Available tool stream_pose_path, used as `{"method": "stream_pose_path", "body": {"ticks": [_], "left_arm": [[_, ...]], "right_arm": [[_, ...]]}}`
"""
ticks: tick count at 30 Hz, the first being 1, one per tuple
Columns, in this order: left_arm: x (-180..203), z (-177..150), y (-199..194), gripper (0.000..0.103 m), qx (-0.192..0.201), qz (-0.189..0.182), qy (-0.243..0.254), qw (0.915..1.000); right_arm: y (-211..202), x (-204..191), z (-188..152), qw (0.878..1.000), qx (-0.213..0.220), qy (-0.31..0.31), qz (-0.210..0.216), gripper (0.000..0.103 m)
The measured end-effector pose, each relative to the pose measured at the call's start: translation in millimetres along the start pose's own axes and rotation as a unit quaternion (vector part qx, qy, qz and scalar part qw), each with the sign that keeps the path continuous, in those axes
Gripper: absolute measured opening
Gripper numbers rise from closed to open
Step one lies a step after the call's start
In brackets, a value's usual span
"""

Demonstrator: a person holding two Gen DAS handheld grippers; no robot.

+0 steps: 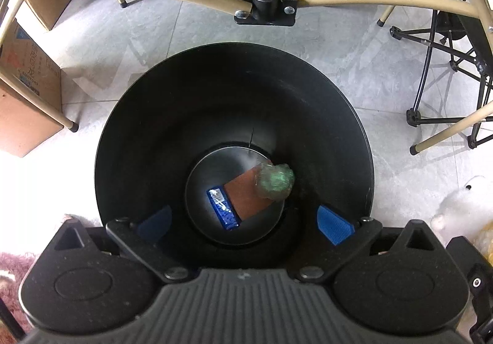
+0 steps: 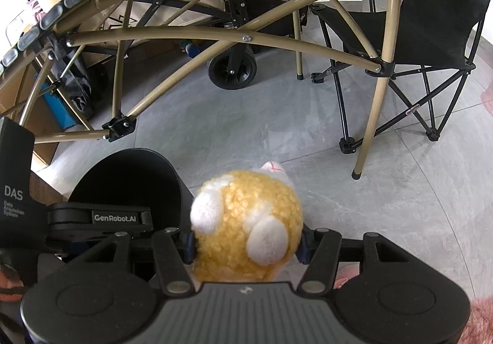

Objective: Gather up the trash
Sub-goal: 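Lower the plastic bag into the black bin and open the left tool, then lower the plush toy into the black bin and open the right tool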

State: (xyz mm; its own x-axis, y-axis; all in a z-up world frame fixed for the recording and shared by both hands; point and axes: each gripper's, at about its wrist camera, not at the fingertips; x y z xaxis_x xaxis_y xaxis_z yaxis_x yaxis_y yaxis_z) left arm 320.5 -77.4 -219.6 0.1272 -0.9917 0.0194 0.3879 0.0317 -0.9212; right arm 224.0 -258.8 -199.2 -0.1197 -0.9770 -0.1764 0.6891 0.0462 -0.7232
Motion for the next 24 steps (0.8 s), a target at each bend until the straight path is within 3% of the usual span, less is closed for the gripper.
{"method": "stream_pose_path", "body": {"ticks": [11,24], "left_arm": [[-13,-2,-18,0.103,0.026,0.005,0.015,0.9995],[-67,-3,-63,0.103,0.083,0.003,0.004,0.9965]], "right_arm": [[-5,-5,2,1.000,0.008,-0.002,0.008,0.056],[-17,-48,9,0.997,0.039,-0.035,0.055,0.056]]}}
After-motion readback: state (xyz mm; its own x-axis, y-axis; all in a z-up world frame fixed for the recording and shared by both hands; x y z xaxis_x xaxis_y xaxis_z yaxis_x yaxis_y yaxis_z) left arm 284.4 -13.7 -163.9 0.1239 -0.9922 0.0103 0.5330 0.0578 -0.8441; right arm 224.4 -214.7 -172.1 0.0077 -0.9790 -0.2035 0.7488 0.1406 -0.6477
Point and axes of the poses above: each gripper's, at about its wrist camera, not at the fingertips, and y roughly the way its jaws point, x to its right, z to its top, and after that the axes turned 9 degrees about x, right-handed
